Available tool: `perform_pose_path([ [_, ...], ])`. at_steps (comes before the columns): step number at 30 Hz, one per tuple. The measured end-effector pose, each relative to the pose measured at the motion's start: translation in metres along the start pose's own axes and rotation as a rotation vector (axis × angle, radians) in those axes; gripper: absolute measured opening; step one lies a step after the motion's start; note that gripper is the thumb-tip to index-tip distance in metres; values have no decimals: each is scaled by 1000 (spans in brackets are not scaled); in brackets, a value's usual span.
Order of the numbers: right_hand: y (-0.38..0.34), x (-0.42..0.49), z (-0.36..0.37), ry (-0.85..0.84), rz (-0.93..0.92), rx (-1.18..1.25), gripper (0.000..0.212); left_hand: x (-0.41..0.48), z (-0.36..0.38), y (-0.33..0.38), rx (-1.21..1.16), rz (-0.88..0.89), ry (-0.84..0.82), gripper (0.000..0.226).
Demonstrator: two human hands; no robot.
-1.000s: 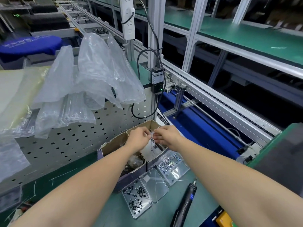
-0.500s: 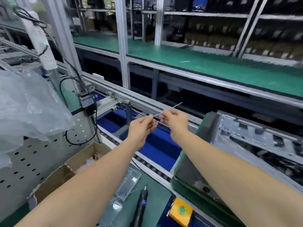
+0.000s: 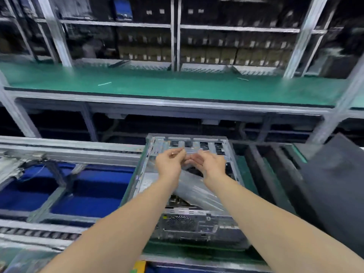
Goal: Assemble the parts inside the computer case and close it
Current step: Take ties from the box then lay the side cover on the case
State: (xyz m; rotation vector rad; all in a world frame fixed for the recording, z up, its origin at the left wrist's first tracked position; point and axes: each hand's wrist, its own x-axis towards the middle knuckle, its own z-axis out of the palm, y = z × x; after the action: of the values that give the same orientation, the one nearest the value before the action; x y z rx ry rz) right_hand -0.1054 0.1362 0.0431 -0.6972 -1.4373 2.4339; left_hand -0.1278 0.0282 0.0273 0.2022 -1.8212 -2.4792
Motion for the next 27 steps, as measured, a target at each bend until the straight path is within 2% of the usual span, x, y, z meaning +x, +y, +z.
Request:
perform_pose_path([
  [6,-6,12,-63,128,-1,-234,16,2,19,-34,255,60,41,12],
  [10,-5,15,-76,194,-90,-811,31,4,18,-43,522,124,62,22],
  [12,-6,14,-77,173,-118,-1016,30,6,20,-44,588,140,43,22],
  [15,-1,11,-82,10,21,-1201,8,7,28,-45,717,207,-23,22],
  [17,8,15,-90,-58,138,-1202,27,5,33,-48,759,233,-73,25],
  [19,15,14,-96,-38,188,-1085,37,4,38,-53,733,199,-93,26],
  [25,25,23,-97,118,150,-788,42,9,54,-65,508,-36,-57,25],
  [27,27,26,-94,143,176,-710,36,12,57,-67,447,-120,-39,26],
])
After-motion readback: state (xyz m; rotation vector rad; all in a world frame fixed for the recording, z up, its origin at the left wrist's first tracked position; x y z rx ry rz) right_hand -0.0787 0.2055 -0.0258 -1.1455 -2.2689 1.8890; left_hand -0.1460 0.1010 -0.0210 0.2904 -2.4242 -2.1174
